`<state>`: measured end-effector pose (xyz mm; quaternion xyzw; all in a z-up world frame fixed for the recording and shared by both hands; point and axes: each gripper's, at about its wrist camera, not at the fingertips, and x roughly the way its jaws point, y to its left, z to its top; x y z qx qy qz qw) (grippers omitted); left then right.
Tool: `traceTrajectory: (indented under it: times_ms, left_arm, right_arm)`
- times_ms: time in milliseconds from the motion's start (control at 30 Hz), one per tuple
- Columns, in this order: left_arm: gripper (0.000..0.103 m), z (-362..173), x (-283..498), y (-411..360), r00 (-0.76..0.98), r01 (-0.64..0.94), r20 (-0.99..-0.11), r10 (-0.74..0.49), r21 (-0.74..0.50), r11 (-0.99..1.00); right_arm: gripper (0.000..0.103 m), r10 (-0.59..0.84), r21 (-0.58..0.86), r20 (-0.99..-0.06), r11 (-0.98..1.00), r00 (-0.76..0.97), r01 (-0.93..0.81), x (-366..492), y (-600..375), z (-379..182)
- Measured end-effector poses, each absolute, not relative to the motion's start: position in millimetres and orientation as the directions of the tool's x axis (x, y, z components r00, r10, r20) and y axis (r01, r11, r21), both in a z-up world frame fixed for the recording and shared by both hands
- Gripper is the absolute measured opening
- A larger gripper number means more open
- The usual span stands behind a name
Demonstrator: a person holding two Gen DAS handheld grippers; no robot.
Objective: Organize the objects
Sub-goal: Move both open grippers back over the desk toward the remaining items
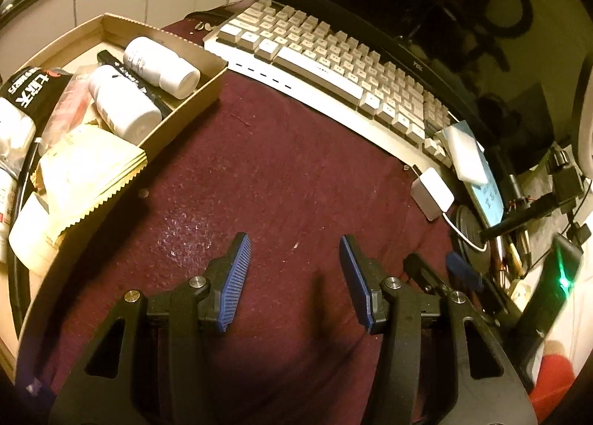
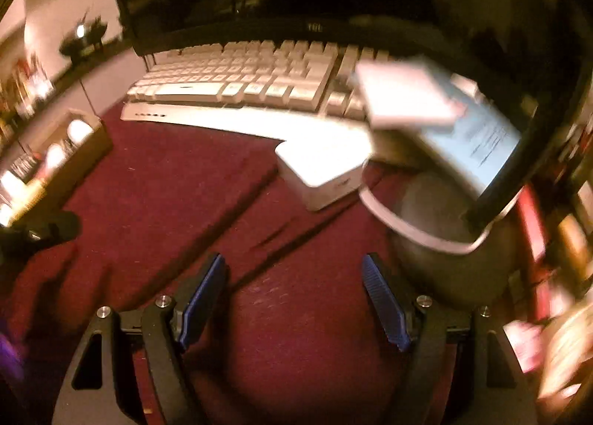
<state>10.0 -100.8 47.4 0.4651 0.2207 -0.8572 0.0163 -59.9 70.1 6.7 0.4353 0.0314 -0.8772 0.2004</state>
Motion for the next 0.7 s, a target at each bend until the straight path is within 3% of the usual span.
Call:
traceTrajectory:
  times_ms: [167, 700]
  left_arm:
    - [0.05, 45.2, 13.3, -98.7, -0.557, 0.277, -0.818, 0.143, -0.345, -0.897]
    - [0.05, 52.0, 34.6, -98.4, -0.566, 0.262, -0.812, 0.139, -0.338, -0.904]
  right_arm:
    - [0.078, -0.394, 0.199, -0.751, -0.9, -0.53, 0.387, -48.0, 68.2, 6.7]
    - [0.078, -0.464, 0.232, -0.745, -0.854, -0.479, 0.466, -31.0, 50.3, 11.7]
